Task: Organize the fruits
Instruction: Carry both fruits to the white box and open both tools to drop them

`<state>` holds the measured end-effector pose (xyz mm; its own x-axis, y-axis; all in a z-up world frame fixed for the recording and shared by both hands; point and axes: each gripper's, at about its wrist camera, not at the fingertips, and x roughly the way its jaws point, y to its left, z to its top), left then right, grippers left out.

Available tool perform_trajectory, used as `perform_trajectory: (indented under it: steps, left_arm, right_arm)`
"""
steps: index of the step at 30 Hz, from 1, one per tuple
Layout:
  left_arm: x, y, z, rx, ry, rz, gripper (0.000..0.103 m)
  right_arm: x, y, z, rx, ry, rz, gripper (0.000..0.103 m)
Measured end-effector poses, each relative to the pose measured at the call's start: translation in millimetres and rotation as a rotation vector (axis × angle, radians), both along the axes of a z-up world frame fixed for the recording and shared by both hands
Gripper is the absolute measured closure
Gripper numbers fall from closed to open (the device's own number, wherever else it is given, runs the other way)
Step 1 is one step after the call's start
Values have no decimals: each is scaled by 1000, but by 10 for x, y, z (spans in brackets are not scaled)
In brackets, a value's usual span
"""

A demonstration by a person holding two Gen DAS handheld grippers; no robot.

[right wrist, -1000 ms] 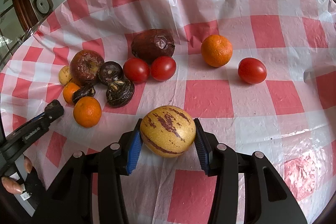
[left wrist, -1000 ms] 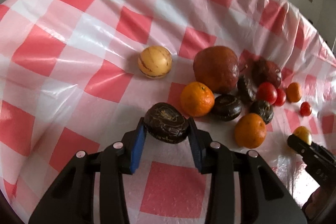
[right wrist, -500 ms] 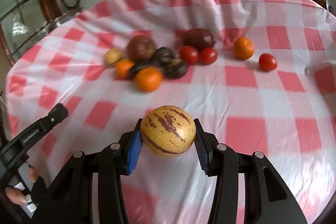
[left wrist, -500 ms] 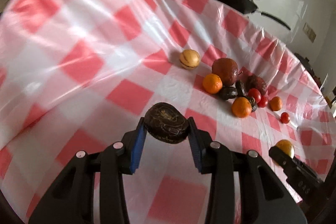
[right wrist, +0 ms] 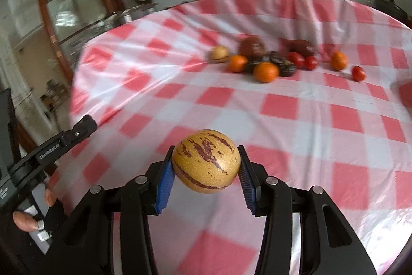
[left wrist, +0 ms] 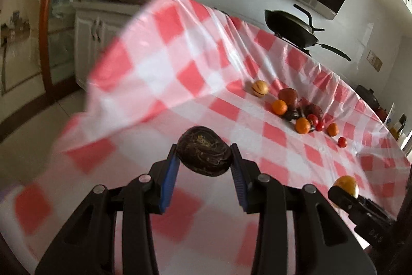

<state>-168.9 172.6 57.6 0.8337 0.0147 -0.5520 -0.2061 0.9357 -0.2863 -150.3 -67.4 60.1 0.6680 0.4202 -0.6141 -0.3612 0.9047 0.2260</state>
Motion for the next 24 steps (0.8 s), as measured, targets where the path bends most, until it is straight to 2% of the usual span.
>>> perform_trajectory:
  steps: [7, 14, 19, 24]
  left_arm:
    - [-736, 622, 39, 50, 4, 102, 63]
    - [-1409, 1234, -86, 53, 27, 198, 63]
    - [-1766, 1528, -320, 85, 72, 235, 63]
    - [-1964, 1716, -682, 83, 175, 234, 63]
  right_arm:
    - [-692, 808, 108, -61, -69, 275, 57]
    - [-1486, 1558, 169, -142, -168, 559, 57]
    - [-1801, 1946, -34, -195, -140, 713, 57]
    - [-1970, 2251, -351, -262, -59, 827, 57]
